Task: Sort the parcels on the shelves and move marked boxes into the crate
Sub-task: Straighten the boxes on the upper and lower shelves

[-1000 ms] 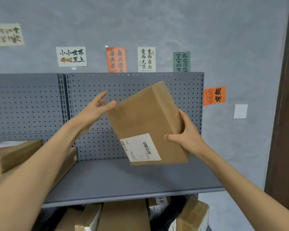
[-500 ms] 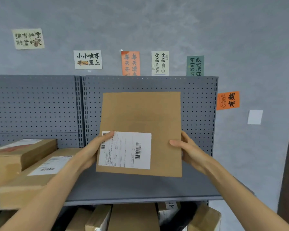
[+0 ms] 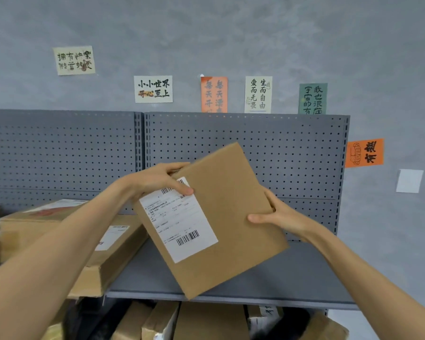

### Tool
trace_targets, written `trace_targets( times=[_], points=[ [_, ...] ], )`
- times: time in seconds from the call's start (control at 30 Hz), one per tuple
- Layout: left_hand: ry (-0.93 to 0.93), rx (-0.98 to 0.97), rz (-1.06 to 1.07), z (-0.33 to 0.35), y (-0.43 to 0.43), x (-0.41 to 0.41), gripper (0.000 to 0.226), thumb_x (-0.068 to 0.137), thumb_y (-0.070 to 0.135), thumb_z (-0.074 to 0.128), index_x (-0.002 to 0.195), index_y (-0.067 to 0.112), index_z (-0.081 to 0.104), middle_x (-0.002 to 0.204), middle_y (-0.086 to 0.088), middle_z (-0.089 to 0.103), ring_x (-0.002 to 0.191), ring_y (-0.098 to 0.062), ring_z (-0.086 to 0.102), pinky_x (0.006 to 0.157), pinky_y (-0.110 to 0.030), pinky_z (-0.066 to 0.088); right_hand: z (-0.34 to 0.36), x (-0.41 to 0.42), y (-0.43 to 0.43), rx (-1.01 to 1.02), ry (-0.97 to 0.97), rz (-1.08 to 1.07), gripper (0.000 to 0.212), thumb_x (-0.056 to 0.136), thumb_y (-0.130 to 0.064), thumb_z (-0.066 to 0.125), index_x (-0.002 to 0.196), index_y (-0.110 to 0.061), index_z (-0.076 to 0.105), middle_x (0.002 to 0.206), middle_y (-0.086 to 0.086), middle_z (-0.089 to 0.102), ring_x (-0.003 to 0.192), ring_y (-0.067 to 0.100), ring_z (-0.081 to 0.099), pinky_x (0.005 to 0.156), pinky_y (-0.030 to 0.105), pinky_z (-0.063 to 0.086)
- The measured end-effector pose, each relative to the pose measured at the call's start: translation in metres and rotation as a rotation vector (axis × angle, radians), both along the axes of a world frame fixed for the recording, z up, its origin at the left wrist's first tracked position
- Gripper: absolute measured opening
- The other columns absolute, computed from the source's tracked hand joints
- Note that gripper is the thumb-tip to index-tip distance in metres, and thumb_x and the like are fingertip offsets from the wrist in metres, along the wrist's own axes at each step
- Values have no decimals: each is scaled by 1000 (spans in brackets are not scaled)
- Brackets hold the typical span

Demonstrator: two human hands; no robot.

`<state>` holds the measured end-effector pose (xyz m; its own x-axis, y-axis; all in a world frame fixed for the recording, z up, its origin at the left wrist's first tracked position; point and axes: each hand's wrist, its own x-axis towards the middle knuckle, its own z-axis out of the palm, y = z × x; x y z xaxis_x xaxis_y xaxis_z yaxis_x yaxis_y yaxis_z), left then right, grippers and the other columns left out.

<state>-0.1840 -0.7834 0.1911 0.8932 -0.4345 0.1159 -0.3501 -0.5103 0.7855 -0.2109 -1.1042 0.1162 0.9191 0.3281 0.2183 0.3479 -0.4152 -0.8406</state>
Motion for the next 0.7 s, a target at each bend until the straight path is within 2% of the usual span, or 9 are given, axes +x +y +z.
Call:
trace_targets(
  times=[0.07, 0.13, 0.2, 0.3, 0.4, 0.47, 0.53, 0.57, 0.7],
  points=[
    [-77, 28, 31, 1, -1, -2, 102, 56, 40, 89, 142, 46, 35, 113, 3, 70, 90, -16, 72, 66, -25, 56, -9, 5, 2, 73, -64, -60, 97, 56, -54, 84, 138, -51, 32, 136, -12, 49, 119, 10, 54, 96, 39, 49],
    [-247, 62, 127, 0, -1, 0, 107, 51, 56, 83, 144, 46, 30, 136, 5, 52, 114, -13, 59, 86, -27, 49, -15, 10, 4, 135, -126, -125, 97, 51, -59, 83, 135, -54, 35, 133, -14, 51, 118, 10, 54, 97, 44, 48],
    [-464, 53, 290, -5, 2, 3, 114, 50, 68, 76, 147, 46, 21, 148, 1, 34, 135, -21, 34, 106, -45, 34, -18, 13, 7, 199, -167, -169, 97, 49, -60, 84, 133, -57, 36, 130, -15, 53, 115, 9, 55, 90, 39, 51],
    [-611, -152, 478, -27, 10, 4, 119, 54, 74, 72, 148, 48, 4, 154, 4, 15, 140, -22, 17, 112, -54, 20, -23, 17, 10, 362, -165, -216, 100, 48, -60, 86, 134, -51, 38, 123, -15, 58, 106, 8, 62, 75, 29, 53],
    [-462, -258, 390, -69, 14, 4, 112, 60, 69, 72, 146, 53, 2, 157, 10, 7, 143, -18, 17, 113, -50, 19, -29, 24, 18, 537, -46, -220, 94, 50, -60, 84, 132, -40, 44, 111, -14, 69, 94, 9, 70, 67, 27, 57],
    [-266, -420, 254, -97, 15, 2, 96, 65, 68, 70, 144, 55, 16, 155, 11, 26, 135, -10, 37, 110, -43, 35, -35, 30, 28, 579, 60, -218, 86, 57, -62, 80, 131, -36, 45, 112, -12, 70, 98, 12, 70, 78, 34, 57],
    [-116, -575, 205, -115, 17, 4, 75, 71, 63, 68, 138, 51, 37, 137, 13, 54, 114, -3, 59, 92, -30, 48, -43, 38, 40, 541, 151, -224, 78, 68, -64, 72, 133, -34, 40, 120, -7, 66, 107, 16, 65, 93, 44, 51],
    [-76, -606, 228, -121, 20, 6, 66, 74, 60, 66, 135, 48, 43, 129, 13, 61, 106, -3, 64, 86, -27, 49, -48, 42, 45, 504, 187, -235, 75, 73, -65, 67, 134, -34, 37, 122, -7, 63, 108, 17, 62, 93, 46, 50],
    [52, -644, 385, -137, 42, 15, 41, 86, 51, 60, 125, 40, 55, 109, 14, 70, 92, -5, 68, 68, -23, 51, -64, 51, 70, 356, 284, -255, 64, 82, -66, 53, 135, -37, 30, 119, -8, 57, 103, 17, 60, 66, 37, 54]
  ],
)
